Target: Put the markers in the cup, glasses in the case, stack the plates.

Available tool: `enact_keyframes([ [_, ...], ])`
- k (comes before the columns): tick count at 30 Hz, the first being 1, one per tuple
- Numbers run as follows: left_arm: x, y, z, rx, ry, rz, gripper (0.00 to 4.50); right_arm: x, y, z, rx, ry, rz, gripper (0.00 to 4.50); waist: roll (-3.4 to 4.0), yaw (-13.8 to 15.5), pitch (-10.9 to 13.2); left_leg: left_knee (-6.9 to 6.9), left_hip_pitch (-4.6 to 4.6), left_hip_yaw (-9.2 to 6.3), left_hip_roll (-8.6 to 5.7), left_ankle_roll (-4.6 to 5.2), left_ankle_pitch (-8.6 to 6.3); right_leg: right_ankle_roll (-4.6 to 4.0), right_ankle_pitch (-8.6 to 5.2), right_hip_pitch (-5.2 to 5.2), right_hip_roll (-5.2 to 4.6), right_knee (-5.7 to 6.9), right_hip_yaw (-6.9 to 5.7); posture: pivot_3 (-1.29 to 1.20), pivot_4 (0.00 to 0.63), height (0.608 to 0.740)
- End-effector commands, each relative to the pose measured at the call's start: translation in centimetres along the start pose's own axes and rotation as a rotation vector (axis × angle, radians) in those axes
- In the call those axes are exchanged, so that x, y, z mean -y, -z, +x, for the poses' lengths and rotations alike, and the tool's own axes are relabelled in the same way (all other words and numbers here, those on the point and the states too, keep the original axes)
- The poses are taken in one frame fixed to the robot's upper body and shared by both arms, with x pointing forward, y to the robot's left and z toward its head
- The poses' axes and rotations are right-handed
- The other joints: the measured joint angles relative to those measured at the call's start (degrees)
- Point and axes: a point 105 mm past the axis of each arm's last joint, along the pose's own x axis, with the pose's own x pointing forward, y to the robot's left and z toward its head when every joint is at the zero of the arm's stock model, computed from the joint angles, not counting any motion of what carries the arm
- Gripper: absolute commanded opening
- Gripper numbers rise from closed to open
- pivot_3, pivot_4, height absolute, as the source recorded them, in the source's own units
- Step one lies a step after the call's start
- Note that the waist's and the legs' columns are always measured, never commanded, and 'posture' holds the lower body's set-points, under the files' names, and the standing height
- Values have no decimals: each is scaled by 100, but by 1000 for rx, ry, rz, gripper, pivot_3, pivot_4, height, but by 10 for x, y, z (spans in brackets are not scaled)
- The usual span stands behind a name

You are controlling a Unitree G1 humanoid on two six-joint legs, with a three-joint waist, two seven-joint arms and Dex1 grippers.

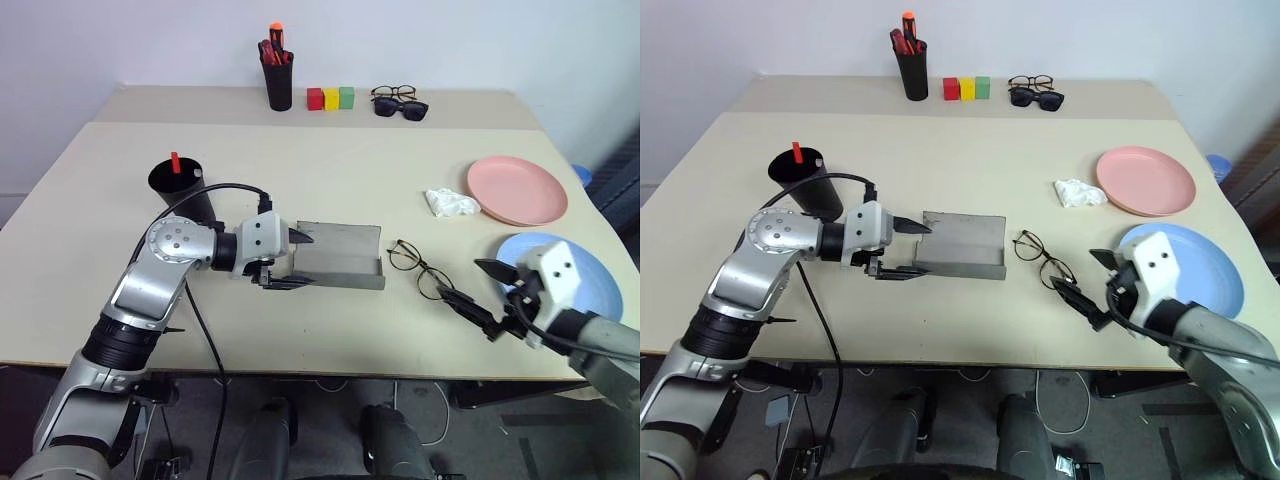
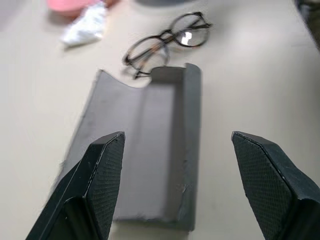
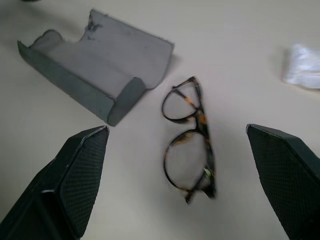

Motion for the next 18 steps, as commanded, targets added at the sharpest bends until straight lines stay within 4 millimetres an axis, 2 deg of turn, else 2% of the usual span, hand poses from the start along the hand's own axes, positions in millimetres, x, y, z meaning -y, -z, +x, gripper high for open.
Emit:
enact_keyframes([
  [1, 2, -4, -10, 12, 1, -114, 3473, 4, 0, 16, -60, -38, -28, 4500, -1, -5, 1, 1, -1, 0, 0, 0, 0, 0, 0, 0, 1, 0, -1, 0, 150, 740],
  [6, 16, 0, -22, -32, -16, -135, 3473, 11, 2, 33, -115, -85, -69, 4500, -3, -12, 2, -5, -2, 0, -2, 0, 0, 3, -1, -3, 2, -1, -1, 0, 150, 740],
  [11, 26, 5, -36, -79, -41, -141, 3473, 22, 4, 37, -149, -94, -83, 4500, -2, -27, 2, -7, 0, 1, 0, 0, 0, 2, -1, -7, 6, 2, -1, 0, 150, 740],
  [17, 36, 7, -39, -95, -63, -161, 3473, 31, 0, 46, -167, -89, -87, 4500, -1, -26, 2, -5, 0, 2, 1, 0, 0, 2, -1, -7, 6, 1, -1, 0, 150, 740],
  [18, 37, 8, -38, -96, -65, -165, 3513, 31, -1, 48, -168, -95, -89, 4246, -1, -25, 3, -6, 0, 3, 0, 0, 0, 2, -1, -7, 5, 1, -1, 0, 150, 740],
])
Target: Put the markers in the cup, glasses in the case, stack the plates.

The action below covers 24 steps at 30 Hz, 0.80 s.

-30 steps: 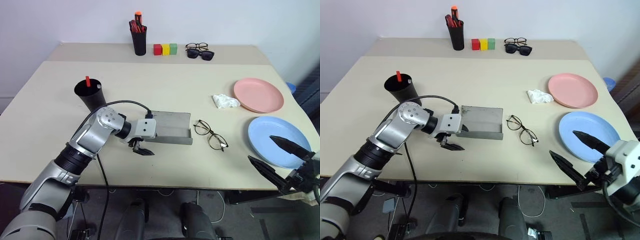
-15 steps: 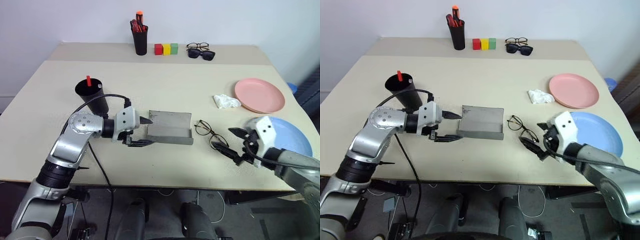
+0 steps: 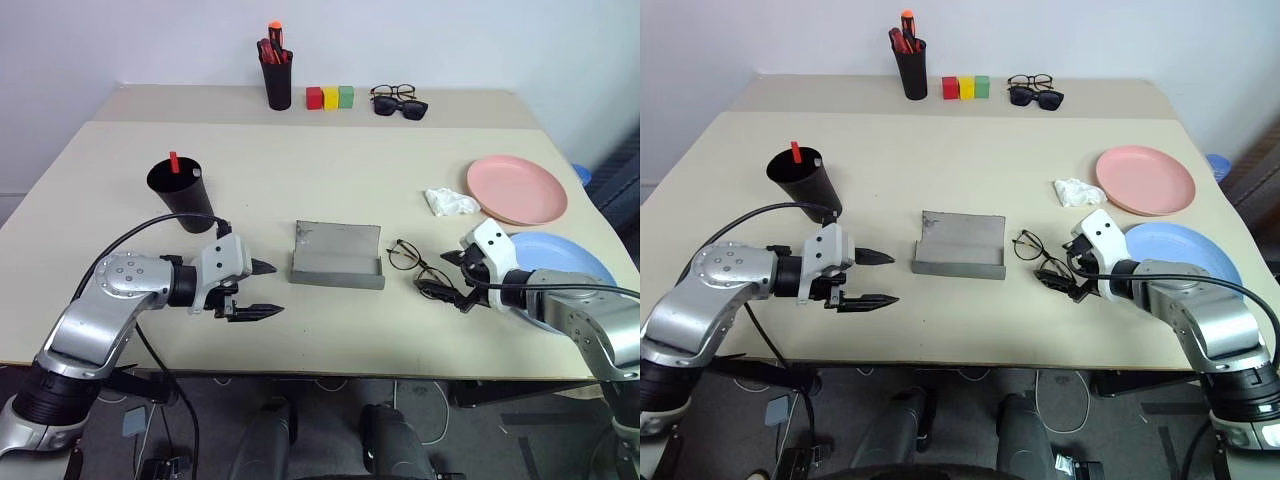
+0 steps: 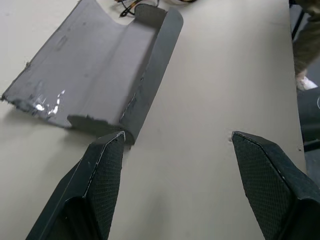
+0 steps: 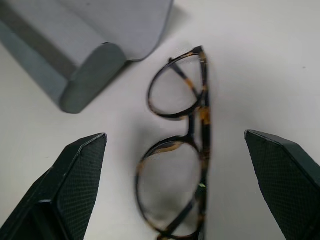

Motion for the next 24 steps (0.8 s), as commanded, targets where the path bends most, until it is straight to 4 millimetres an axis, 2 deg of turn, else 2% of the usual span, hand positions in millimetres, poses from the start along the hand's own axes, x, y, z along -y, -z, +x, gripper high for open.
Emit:
enact_keyframes([
  [1, 3, -9, -3, 19, -21, 26, 3534, 4, -14, 2, 17, 1, -38, 3943, 0, 0, 0, 0, 0, 0, 0, 0, 0, 0, 0, 0, 0, 0, 0, 0, 150, 740],
  [2, 4, -8, -3, 17, -22, 24, 3534, 4, -15, 4, 14, 0, -39, 3707, 0, -2, 0, 0, 0, 0, 0, 0, 0, 0, 0, -1, 0, 0, 0, 0, 150, 740],
  [5, 6, -7, -3, 13, -24, 21, 3534, 7, -18, 9, -10, 0, -34, 2244, 0, -7, 0, -1, 0, 0, 0, 0, 0, 0, 0, -2, 0, 0, 0, 0, 150, 740],
  [12, 9, -4, -4, 1, -32, 13, 3534, 18, -17, 14, -103, 27, -32, 2244, 0, -10, 0, -2, -2, 1, -1, 0, 0, 0, 0, -5, 0, 0, 0, 0, 150, 740],
  [24, 16, -2, -4, -4, -42, -13, 3534, 13, -15, 14, -151, -10, -37, 2244, 1, -20, 1, -5, -2, 2, 0, 0, 0, 0, 0, -8, 0, 0, 0, 0, 150, 740],
])
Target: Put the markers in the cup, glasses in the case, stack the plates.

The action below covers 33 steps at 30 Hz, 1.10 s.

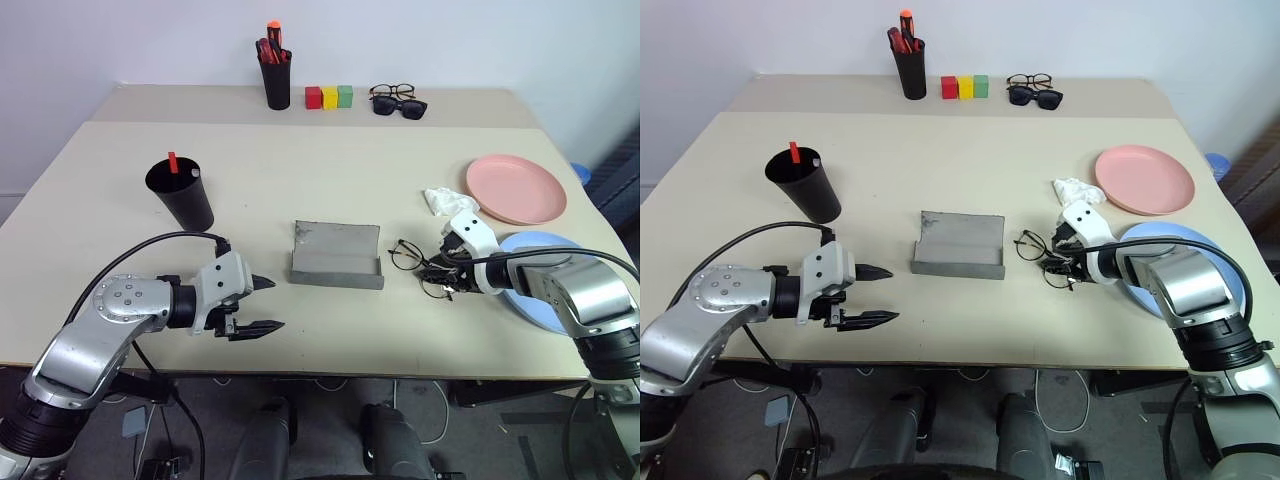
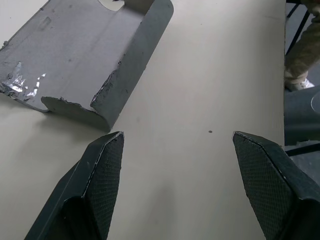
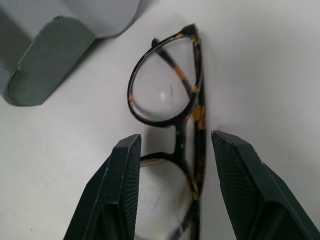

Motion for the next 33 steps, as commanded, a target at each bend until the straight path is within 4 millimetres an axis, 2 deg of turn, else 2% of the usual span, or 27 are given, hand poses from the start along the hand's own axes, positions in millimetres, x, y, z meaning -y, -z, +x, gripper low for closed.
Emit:
enact_keyframes([
  [1, 0, -9, -5, 16, -15, 33, 3534, 2, -16, -7, 35, 15, -43, 2244, 0, -2, 0, 0, 0, 0, 0, 0, 0, 0, 0, 0, 0, 0, 0, 0, 150, 740],
  [4, 1, -8, -5, 18, -19, 30, 3534, 2, -17, -5, 37, 11, -49, 1426, 0, -3, 0, 0, 0, 0, 0, 0, 0, 0, 0, -1, 0, 0, 0, 0, 150, 740],
  [6, 1, -8, -5, 18, -20, 28, 3534, 3, -17, -4, 38, 12, -51, 376, -1, -12, -1, 0, 0, 1, 0, 0, 0, 0, 0, 0, 0, 0, 0, 0, 150, 740],
  [7, 1, -8, -5, 18, -20, 27, 3534, 4, -17, -4, 37, 12, -52, 42, -3, -22, -2, 0, 1, 0, 1, 0, 0, 0, 0, 0, 0, 0, 0, 0, 150, 740],
  [16, 3, -7, -5, 20, -27, 14, 3534, 16, -10, -9, 44, 33, -49, 42, -7, -18, -4, 2, 2, 0, 1, -1, -1, -1, 1, 4, -1, -2, 0, 0, 150, 740],
  [20, 3, -6, -4, 23, -28, 10, 3534, 17, -45, -29, 231, 11, -78, 42, -3, -1, 0, 3, 0, 2, -1, -1, -1, -1, 1, 3, -3, -2, 0, 0, 150, 740],
  [23, 3, -5, -4, 30, -30, 5, 3534, 0, -71, -39, 366, -90, -104, 42, -2, -13, 1, -2, -2, 2, 1, -1, 0, -1, 1, -2, -1, -2, 0, 0, 150, 740],
  [25, 0, -8, -4, 113, -69, 36, 3534, -38, -91, -40, 456, -249, -190, 42, -1, -68, 0, -7, -2, 2, 2, -1, 0, -1, 1, -5, 2, -1, 0, 0, 150, 740],
  [28, -1, -5, -7, 177, -98, 57, 3534, -75, -105, -32, 496, -361, -254, 42, -1, -137, 0, -18, 2, -1, 8, 0, 0, -1, 0, -7, 8, 1, 1, 0, 150, 740],
  [30, -1, -1, -12, 175, -71, 43, 3534, -89, -111, -23, 504, -385, -270, 42, 1, -110, 1, -17, 2, -4, 10, 0, 0, -4, 0, -12, 12, 10, 0, 0, 150, 740],
  [33, 0, -3, -27, 262, -7, 11, 3534, -103, -118, -6, 507, -405, -288, 42, 1, -102, 1, -8, -1, -3, 9, -1, 0, -13, 2, -12, 9, 7, 0, 0, 150, 740],
])
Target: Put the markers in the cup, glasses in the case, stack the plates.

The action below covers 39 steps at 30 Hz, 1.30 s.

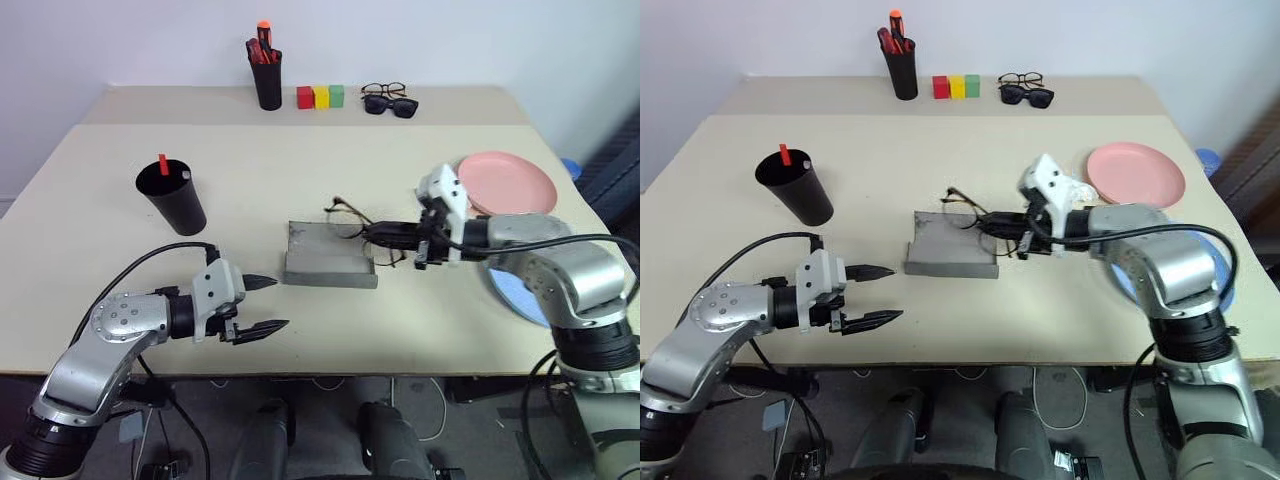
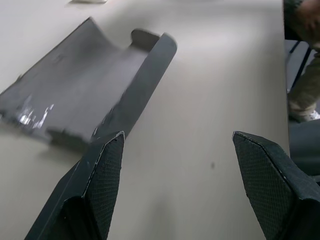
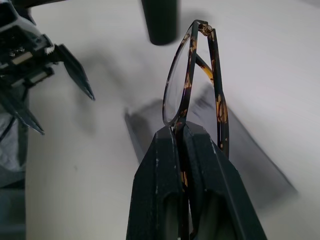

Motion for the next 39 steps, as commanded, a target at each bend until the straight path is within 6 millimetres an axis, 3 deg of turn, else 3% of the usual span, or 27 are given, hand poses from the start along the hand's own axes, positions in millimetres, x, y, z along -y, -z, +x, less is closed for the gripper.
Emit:
enact_keyframes([
  [1, -5, -9, -20, 76, 36, -8, 3534, -6, -10, 18, 15, -15, -62, 42, 0, 0, 0, 1, 0, 0, 1, -1, -1, 0, 0, 0, -5, -3, 0, 0, 150, 740],
  [8, -5, 1, -43, 66, 41, -50, 3534, 7, -8, 48, 20, -1, -99, 42, 1, -19, 0, -11, -7, 7, -3, -1, -1, -1, 1, -39, -10, -8, 2, 0, 150, 740],
  [12, -4, -5, -42, 80, 16, -48, 3534, 16, -1, 52, 3, 11, -105, 42, 1, 1, 0, -19, -7, 7, -4, -2, 1, -1, 1, -41, -8, -4, 1, 0, 150, 740],
  [16, -5, -11, -40, 91, -17, -48, 3534, 21, 22, 46, -73, -5, -87, 42, 1, -15, 0, -18, -6, 8, -4, -3, 2, 0, 1, -28, -7, 0, 2, 0, 150, 740],
  [17, -6, -12, -40, 94, -29, -52, 3534, 21, 29, 42, -95, -12, -83, 694, 1, -13, 0, -19, -6, 7, -5, -3, 2, 0, 1, -25, -5, 2, 2, 0, 150, 740],
  [19, -9, -14, -40, 103, -47, -58, 3534, 21, 38, 35, -129, -17, -74, 1319, 1, -4, 0, -21, -5, 5, -4, -3, 2, 0, 1, -25, -2, 5, 2, 0, 150, 740],
  [22, -20, -18, -40, 119, -104, -58, 3534, 22, 52, 20, -180, -13, -66, 2928, 1, 8, 0, -21, -5, 7, -4, -3, 2, 0, 1, -23, -2, 5, 2, 0, 150, 740],
  [25, -40, -20, -35, 127, -202, -54, 3534, 23, 55, 6, -194, 24, -67, 4383, 0, -1, 0, -18, -4, 7, -5, -3, 3, 0, 1, -20, -2, 6, 2, 0, 150, 740],
  [29, -76, -28, -21, 108, -332, -35, 3534, 25, 42, -19, -131, 126, -109, 4459, -2, 14, 1, -14, -3, 3, -5, -3, 3, 3, 1, -15, 2, 12, 1, 0, 150, 740],
  [32, -106, -34, -5, 82, -386, 14, 3534, 16, 37, -48, -69, 228, -164, 4459, -8, 92, 1, -5, -2, 3, -6, -3, 3, 10, -1, -4, 3, 11, -2, 0, 150, 740],
  [35, -135, -38, 12, 46, -413, 36, 2625, 1, 47, -76, -81, 298, -213, 4500, -17, 170, 2, 0, -1, 2, -10, -3, 3, 16, -5, 9, 3, 2, -4, 0, 150, 740],
  [39, -173, -44, 37, -16, -434, 115, 575, -24, 58, -105, -56, 387, -156, 4500, -26, 167, 5, 8, -1, 2, -14, -3, 3, 18, -6, 18, -1, -2, -5, 0, 150, 740],
])
